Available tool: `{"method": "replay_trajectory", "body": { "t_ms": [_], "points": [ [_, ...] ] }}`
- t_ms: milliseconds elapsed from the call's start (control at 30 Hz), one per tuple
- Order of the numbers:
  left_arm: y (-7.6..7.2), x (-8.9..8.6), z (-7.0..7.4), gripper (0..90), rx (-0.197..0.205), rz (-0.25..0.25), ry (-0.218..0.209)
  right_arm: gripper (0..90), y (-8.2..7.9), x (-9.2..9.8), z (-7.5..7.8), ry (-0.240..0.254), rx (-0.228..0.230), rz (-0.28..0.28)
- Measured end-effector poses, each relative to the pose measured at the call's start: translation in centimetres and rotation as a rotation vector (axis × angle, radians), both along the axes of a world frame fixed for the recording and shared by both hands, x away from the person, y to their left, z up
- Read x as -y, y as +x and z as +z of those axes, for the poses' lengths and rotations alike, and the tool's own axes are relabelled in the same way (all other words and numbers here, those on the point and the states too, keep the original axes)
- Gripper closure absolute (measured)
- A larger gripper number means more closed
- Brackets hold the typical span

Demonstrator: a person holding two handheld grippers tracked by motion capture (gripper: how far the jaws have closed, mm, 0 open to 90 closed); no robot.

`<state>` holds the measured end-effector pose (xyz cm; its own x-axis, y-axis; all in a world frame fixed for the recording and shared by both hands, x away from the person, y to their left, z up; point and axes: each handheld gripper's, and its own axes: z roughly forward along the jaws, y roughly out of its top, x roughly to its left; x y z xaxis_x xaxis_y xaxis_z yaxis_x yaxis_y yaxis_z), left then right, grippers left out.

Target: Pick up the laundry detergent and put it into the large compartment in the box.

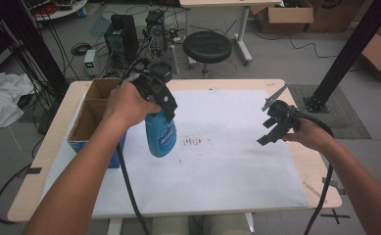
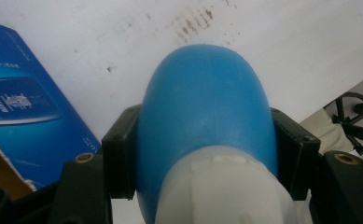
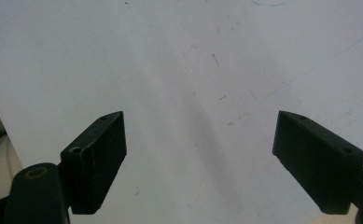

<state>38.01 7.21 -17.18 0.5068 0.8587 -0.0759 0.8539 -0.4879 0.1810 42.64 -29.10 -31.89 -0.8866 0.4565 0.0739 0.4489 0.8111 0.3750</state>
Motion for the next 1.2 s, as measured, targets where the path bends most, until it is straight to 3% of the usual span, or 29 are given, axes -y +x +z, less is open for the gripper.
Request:
{"method": "replay_trajectory", "body": {
  "t_ms": [167,400,800,1200],
  "points": [
    [0.4,-0.5,1.5,38.1,0.014,0.050,-0.002,17.3,0.1,-0.1,-0.1,-0.004,-0.004,0.000],
    [1.0,-2.5,3.5,38.1,0.029,0.138,-0.001,17.3,0.2,-0.2,-0.2,-0.001,-0.006,-0.003],
    [1.8,-6.7,5.3,38.1,0.047,0.282,-0.018,17.3,0.4,-0.3,-0.3,0.001,-0.009,0.002],
    [1.8,-10.9,7.0,38.2,0.086,0.412,0.008,17.3,0.5,-0.3,-0.5,-0.002,-0.013,-0.001]
  ]
}}
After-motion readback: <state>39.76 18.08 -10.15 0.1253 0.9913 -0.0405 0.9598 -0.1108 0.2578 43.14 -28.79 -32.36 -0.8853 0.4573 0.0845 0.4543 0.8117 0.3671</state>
